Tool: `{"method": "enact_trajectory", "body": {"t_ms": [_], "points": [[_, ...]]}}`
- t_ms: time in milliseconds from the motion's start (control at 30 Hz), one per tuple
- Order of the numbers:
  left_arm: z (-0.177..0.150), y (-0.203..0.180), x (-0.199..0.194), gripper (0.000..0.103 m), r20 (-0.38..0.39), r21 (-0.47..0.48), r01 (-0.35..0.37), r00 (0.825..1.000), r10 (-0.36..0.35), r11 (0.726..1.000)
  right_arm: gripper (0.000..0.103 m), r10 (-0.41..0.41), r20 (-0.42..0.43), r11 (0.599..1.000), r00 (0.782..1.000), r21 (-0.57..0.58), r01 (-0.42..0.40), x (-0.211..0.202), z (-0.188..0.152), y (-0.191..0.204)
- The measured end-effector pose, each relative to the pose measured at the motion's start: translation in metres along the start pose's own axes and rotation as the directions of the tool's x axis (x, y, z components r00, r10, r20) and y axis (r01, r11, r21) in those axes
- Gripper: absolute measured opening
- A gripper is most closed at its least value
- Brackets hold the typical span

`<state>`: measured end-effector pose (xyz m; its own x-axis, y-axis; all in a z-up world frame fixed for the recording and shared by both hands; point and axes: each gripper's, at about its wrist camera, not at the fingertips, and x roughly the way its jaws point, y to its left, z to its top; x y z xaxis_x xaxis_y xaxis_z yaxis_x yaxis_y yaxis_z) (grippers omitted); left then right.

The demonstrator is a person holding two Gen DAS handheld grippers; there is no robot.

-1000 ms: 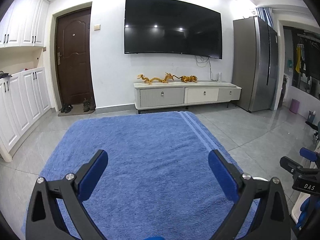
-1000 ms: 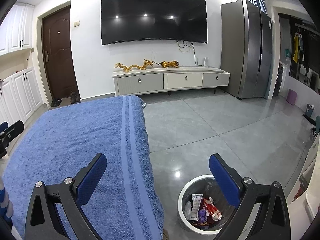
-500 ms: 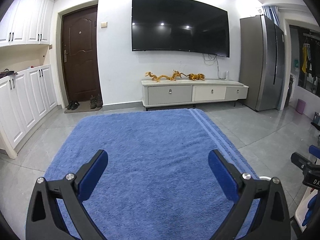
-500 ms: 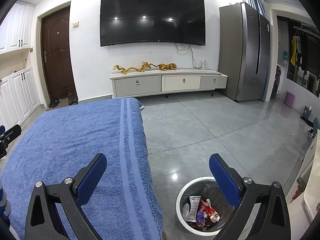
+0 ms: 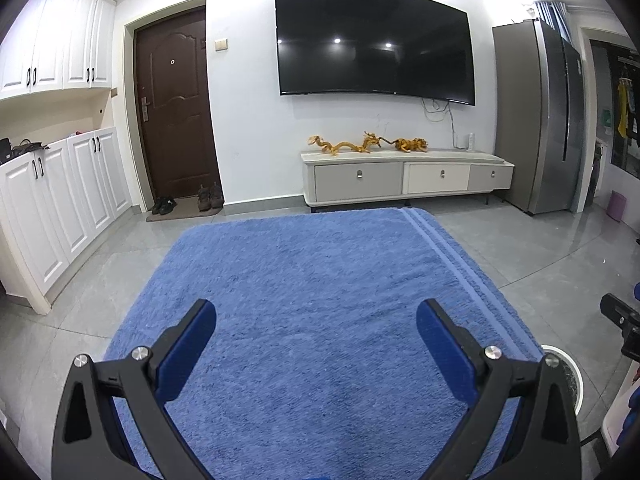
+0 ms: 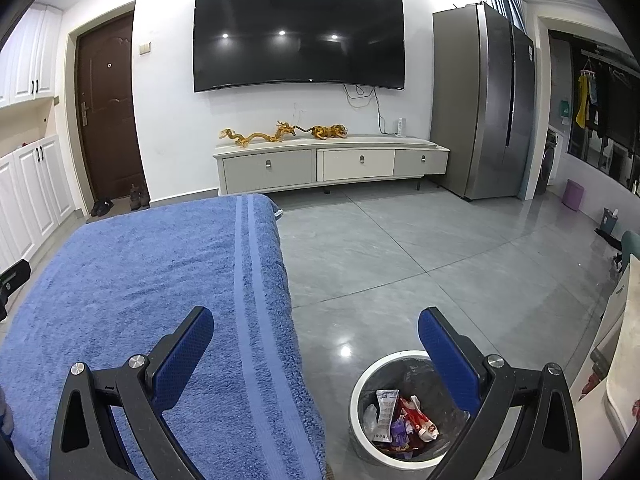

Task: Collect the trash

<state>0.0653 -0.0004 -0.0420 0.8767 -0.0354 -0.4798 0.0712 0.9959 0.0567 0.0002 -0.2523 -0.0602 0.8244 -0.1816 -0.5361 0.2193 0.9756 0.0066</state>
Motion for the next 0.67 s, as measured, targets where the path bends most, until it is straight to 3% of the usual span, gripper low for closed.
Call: {"method": "enact_trajectory", "body": {"t_ms": [667], "points": [[-0.009, 0.017, 0.008, 0.101, -0.037, -0.026, -0.001, 0.999, 0.000, 1.000, 0.103, -0.033, -0.009, 0.999, 0.999, -0.011, 0.033, 0.009, -0.001, 0.005]]}}
